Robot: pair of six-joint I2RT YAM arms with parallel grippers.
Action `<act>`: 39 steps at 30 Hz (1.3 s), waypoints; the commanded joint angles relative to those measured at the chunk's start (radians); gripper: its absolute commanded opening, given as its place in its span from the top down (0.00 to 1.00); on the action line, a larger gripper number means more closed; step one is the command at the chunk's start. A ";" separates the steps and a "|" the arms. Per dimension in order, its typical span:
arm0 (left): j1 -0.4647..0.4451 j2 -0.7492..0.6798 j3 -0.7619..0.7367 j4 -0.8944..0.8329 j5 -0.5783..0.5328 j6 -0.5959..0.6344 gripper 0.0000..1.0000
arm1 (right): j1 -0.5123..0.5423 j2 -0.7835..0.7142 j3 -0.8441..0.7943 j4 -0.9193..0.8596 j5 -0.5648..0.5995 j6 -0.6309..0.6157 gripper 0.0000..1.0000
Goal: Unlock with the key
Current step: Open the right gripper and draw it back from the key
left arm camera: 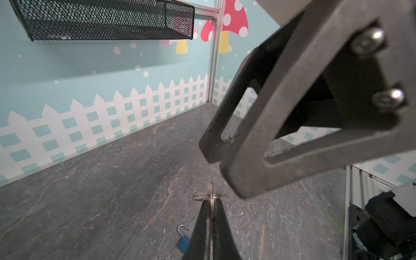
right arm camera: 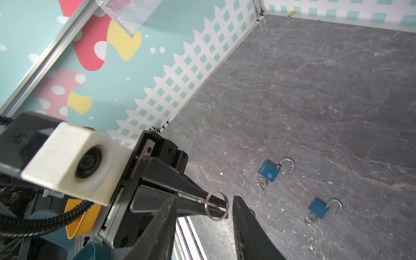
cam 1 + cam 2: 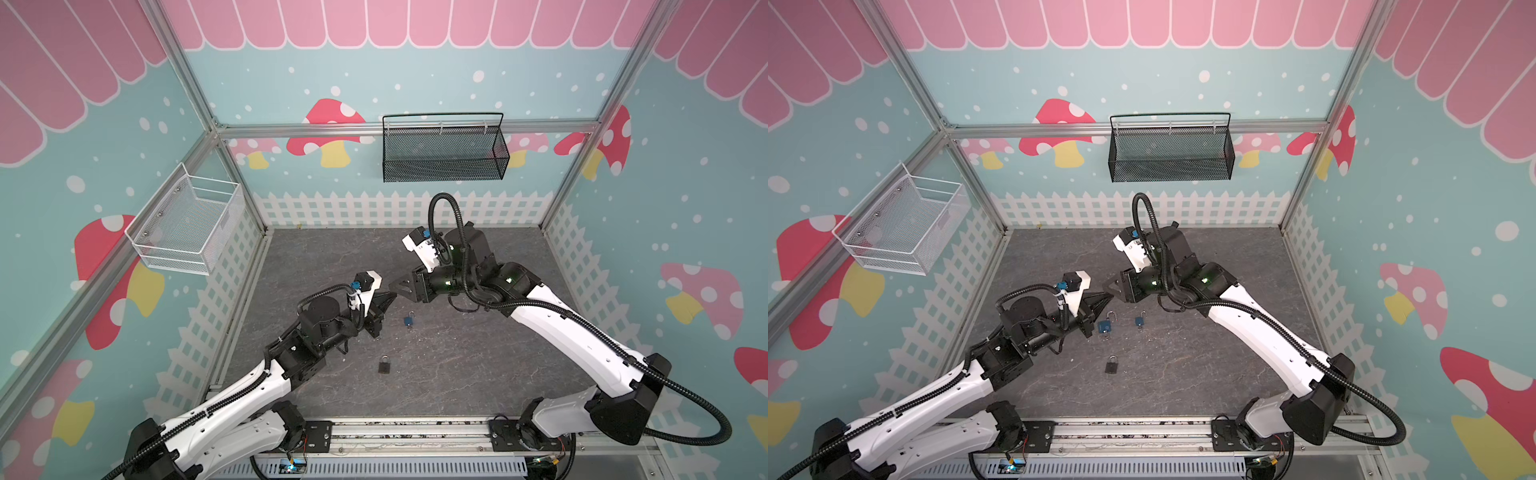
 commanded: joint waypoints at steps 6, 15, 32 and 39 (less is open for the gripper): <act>0.011 0.014 0.066 -0.092 0.162 -0.011 1.00 | -0.008 -0.015 -0.031 0.032 -0.076 -0.141 0.58; 0.040 0.035 0.085 -0.064 0.236 -0.052 1.00 | -0.028 -0.047 -0.094 0.050 -0.120 -0.166 0.66; 0.092 0.098 0.166 -0.006 0.441 -0.084 1.00 | -0.091 -0.105 -0.196 0.164 -0.298 -0.166 0.87; 0.094 0.125 0.214 -0.016 0.497 -0.085 1.00 | -0.109 -0.123 -0.208 0.175 -0.301 -0.166 0.97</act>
